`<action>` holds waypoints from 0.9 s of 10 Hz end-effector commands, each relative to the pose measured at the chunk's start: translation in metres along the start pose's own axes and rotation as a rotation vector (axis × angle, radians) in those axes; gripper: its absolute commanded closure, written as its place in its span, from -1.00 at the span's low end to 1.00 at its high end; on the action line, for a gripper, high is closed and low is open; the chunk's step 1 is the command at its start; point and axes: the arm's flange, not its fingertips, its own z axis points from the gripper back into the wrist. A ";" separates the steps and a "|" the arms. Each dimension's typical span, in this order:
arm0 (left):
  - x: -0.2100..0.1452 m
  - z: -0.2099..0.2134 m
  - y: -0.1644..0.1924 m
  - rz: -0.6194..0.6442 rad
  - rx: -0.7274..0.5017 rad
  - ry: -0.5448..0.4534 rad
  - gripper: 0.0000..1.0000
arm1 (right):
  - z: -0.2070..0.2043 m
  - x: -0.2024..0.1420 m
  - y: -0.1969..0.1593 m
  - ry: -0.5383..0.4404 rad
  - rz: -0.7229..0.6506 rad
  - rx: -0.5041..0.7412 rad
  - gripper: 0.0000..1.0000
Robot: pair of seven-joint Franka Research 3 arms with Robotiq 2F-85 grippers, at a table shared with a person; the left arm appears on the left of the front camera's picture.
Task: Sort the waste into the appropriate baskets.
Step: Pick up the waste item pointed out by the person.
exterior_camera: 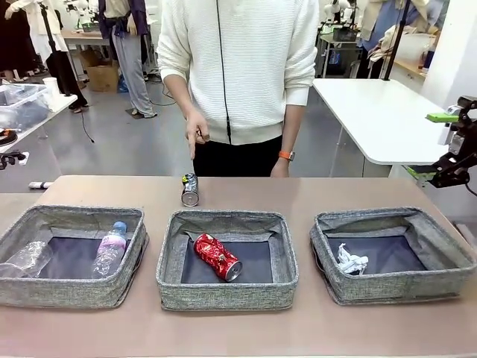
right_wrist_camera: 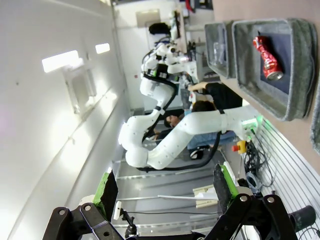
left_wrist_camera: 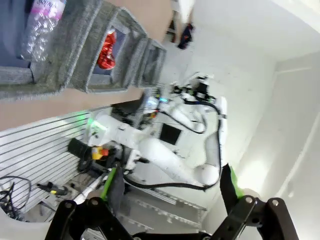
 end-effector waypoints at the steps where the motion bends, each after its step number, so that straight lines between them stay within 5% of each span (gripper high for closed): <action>1: 0.049 -0.067 -0.069 0.026 0.293 -0.014 -1.00 | -0.002 -0.001 0.001 -0.007 0.007 -0.002 -1.00; 3: 0.097 -0.162 -0.113 0.011 0.544 -0.047 -1.00 | -0.002 -0.001 0.001 -0.007 0.007 -0.002 -1.00; 6: 0.139 -0.262 -0.131 -0.027 0.686 -0.303 -1.00 | -0.002 -0.001 0.001 -0.007 0.007 -0.002 -1.00; 8: 0.142 -0.267 -0.122 0.029 0.704 -0.261 -1.00 | -0.002 -0.001 0.001 -0.007 0.007 -0.002 -1.00; 9: 0.140 -0.279 -0.127 -0.063 0.672 -0.271 -1.00 | -0.002 -0.001 0.001 -0.007 0.007 -0.002 -1.00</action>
